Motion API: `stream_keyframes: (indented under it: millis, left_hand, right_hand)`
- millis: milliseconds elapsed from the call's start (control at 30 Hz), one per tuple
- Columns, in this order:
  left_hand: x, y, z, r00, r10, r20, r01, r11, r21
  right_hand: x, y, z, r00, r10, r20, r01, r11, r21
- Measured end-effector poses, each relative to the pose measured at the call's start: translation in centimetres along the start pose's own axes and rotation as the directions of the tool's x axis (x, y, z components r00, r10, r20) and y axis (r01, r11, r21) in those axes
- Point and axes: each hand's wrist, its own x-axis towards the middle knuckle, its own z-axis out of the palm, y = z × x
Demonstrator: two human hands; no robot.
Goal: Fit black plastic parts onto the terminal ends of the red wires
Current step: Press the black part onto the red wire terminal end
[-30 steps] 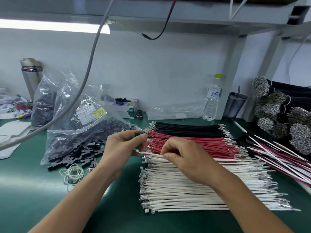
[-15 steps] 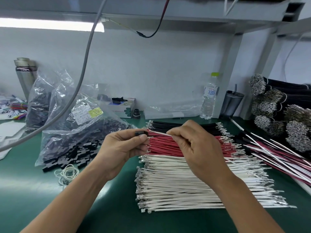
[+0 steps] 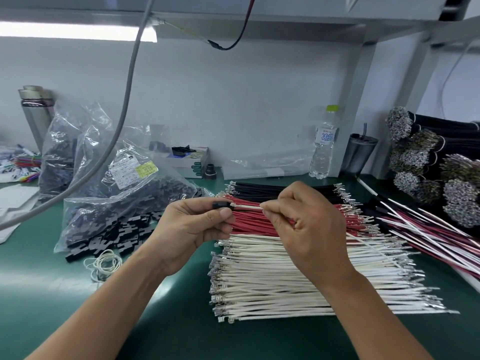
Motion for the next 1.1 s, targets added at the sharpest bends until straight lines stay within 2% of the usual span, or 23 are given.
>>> stream_keyframes:
  millis: [167, 333, 433, 633, 733, 933, 1100]
  left_hand:
    - [-0.1, 0.0, 0.0, 1.0, -0.004, 0.016, 0.004, 1.0, 0.029]
    - [-0.2, -0.1, 0.1, 0.999, 0.012, 0.032, -0.015, 0.996, 0.086]
    - [-0.2, -0.2, 0.1, 0.999, 0.023, 0.032, -0.027, 0.987, 0.16]
    - [-0.4, -0.2, 0.5, 0.998, 0.031, 0.062, -0.05, 0.941, 0.334]
    - [-0.4, -0.1, 0.7, 0.997, 0.044, 0.062, -0.063, 0.938, 0.341]
    - [-0.7, 0.3, 0.4, 0.993, 0.077, 0.086, -0.104, 0.922, 0.373]
    - [-0.4, 0.0, 0.6, 0.992, 0.111, 0.065, -0.125, 0.957, 0.262]
  right_hand:
    - [-0.1, -0.3, 0.4, 0.999, -0.046, 0.013, 0.047, 0.998, -0.031]
    - [-0.1, -0.4, 0.4, 0.995, 0.012, 0.098, -0.019, 0.997, 0.074]
    - [-0.1, -0.6, 0.8, 0.988, 0.049, 0.144, -0.073, 0.984, 0.162]
    - [-0.6, -1.1, 1.4, 0.973, 0.053, 0.224, -0.095, 0.979, 0.179]
    - [-0.6, -0.5, 1.4, 0.969, 0.111, 0.222, -0.156, 0.967, 0.199]
    - [-0.5, -1.4, 1.8, 0.977, 0.063, 0.204, -0.108, 0.97, 0.216]
    - [-0.1, -1.1, 0.5, 0.995, -0.009, 0.097, 0.005, 0.999, 0.042]
